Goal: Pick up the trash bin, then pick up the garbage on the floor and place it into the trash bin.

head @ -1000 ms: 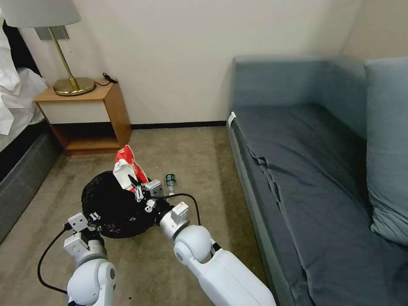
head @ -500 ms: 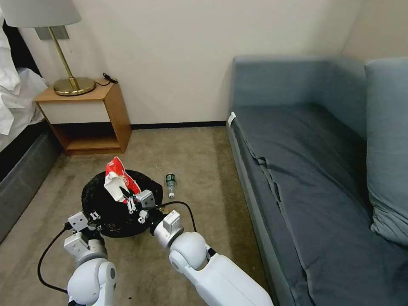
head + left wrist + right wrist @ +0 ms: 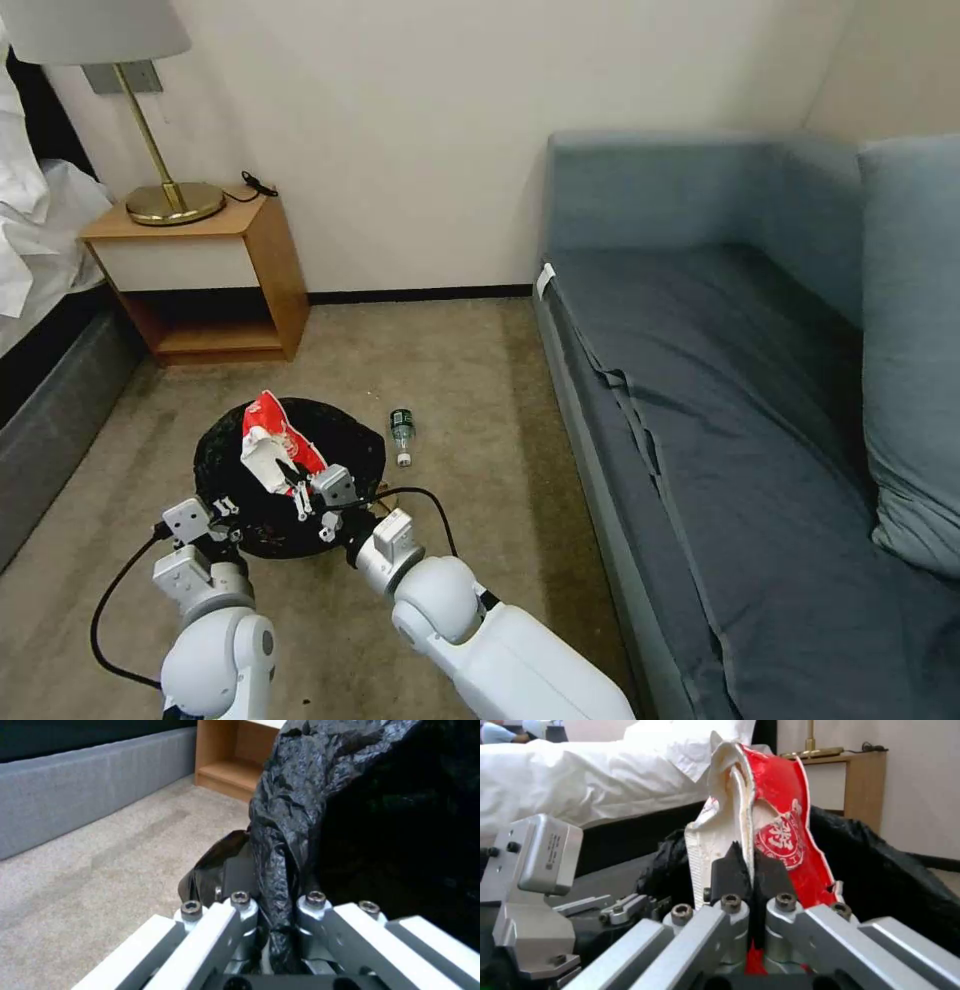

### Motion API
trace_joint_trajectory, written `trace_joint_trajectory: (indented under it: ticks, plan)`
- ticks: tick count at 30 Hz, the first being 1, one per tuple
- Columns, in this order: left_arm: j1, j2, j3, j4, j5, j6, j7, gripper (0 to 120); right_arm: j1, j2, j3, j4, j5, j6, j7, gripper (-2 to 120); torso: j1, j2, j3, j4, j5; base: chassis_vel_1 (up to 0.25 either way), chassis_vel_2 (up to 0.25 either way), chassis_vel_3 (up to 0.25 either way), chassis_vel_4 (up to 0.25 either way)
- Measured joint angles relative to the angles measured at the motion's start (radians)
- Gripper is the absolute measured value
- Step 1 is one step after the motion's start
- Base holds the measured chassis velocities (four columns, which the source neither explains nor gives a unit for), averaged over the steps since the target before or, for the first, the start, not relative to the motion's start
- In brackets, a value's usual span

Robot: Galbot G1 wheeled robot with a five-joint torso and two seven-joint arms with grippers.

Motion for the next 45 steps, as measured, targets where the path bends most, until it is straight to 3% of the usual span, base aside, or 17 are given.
trace_joint_trajectory:
  ticks: [29,45]
  plan:
    - [0.010,0.000,-0.002,-0.017,0.000,-0.001,-0.002,4,-0.018,0.011,-0.006,-0.019,-0.030,0.007,0.004,0,0.000,0.000,0.000,0.0000,0.0000,0.000,0.000,0.000,0.000]
    - [0.003,0.000,0.000,-0.013,-0.001,-0.001,-0.002,4,-0.025,0.010,-0.002,-0.020,-0.031,0.004,0.005,56,0.000,0.000,0.000,0.0000,0.0000,0.000,0.000,0.000,0.000]
